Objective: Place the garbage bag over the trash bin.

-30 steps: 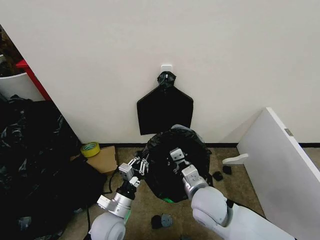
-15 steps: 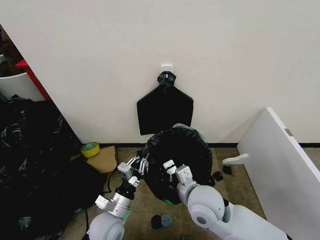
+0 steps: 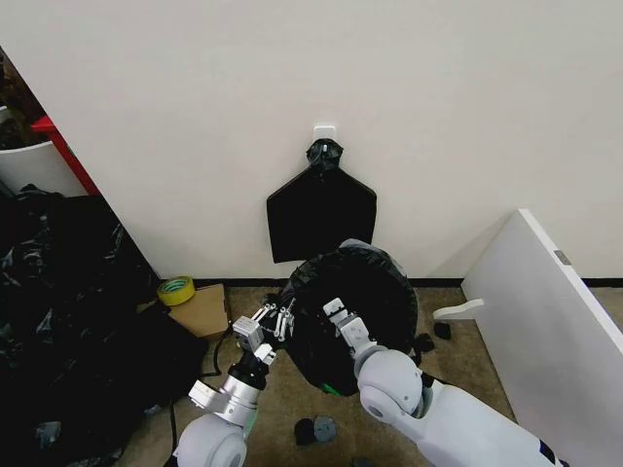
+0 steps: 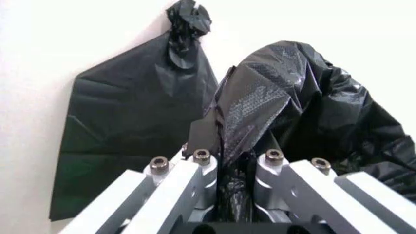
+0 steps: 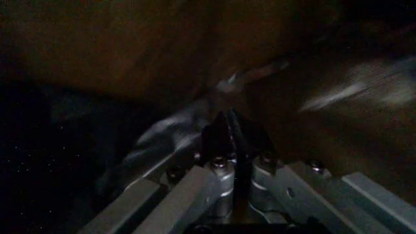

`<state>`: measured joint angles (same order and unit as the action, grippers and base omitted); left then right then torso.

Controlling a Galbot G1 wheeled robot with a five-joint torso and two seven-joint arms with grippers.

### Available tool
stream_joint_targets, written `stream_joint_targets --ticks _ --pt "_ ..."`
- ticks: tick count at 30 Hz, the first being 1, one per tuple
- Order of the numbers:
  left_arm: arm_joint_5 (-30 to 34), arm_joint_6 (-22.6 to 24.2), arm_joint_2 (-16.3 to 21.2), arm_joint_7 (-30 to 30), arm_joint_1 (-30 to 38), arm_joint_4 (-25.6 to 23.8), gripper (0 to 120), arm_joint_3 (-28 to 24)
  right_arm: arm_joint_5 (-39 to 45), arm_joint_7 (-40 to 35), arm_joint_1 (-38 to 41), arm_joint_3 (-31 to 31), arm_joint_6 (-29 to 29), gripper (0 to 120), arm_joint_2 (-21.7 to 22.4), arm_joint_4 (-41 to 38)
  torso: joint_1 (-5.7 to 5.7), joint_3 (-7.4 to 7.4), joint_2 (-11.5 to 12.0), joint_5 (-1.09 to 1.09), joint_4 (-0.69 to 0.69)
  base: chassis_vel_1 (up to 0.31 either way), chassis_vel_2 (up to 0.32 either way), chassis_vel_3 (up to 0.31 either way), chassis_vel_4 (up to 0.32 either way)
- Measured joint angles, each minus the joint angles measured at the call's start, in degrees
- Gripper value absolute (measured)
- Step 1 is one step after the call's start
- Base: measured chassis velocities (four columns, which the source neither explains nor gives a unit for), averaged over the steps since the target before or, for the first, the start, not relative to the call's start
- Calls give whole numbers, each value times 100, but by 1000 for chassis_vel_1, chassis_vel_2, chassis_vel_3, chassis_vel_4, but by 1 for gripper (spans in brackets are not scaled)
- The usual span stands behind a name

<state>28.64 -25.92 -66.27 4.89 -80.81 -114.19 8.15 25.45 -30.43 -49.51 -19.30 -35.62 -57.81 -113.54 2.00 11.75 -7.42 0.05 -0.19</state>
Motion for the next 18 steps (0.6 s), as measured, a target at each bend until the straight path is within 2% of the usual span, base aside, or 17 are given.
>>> stream_joint_targets --ticks 4,5,6,8,11,13,15,17,18 --pt "-11 65 -34 -150 49 114 5 33 -92 372 -162 81 1170 0 249 -358 0 0 0 -1 0 0 0 0 0" --pt "-12 151 -41 -245 67 156 5 34 -86 630 -236 90 1664 0 354 -486 0 0 0 -1 -1 0 0 0 0" --pt "-12 151 -41 -245 67 156 5 34 -86 630 -236 90 1664 0 354 -486 0 0 0 -1 -1 0 0 0 0" --pt "82 302 -63 -406 111 247 5 37 -174 1343 -360 86 2716 5 518 -635 0 0 1 -1 0 0 0 0 0" --pt "366 524 -131 -625 196 308 5 66 -424 2228 -477 91 3992 16 618 -694 0 0 1 -1 0 0 0 0 0" --pt "572 710 -184 -821 247 317 5 111 -440 2518 -551 118 4376 23 665 -752 0 0 1 0 0 0 0 0 0" --pt "648 791 -204 -908 265 319 5 130 -432 2587 -588 134 4501 26 690 -789 0 0 1 0 0 0 0 0 0" --pt "1085 1208 -293 -1396 330 308 5 231 -440 2574 -715 204 4721 38 790 -917 0 0 1 0 0 0 0 0 0" --pt "1085 1208 -293 -1396 330 308 5 231 -440 2574 -715 204 4721 38 790 -917 0 0 1 0 0 0 0 0 0"
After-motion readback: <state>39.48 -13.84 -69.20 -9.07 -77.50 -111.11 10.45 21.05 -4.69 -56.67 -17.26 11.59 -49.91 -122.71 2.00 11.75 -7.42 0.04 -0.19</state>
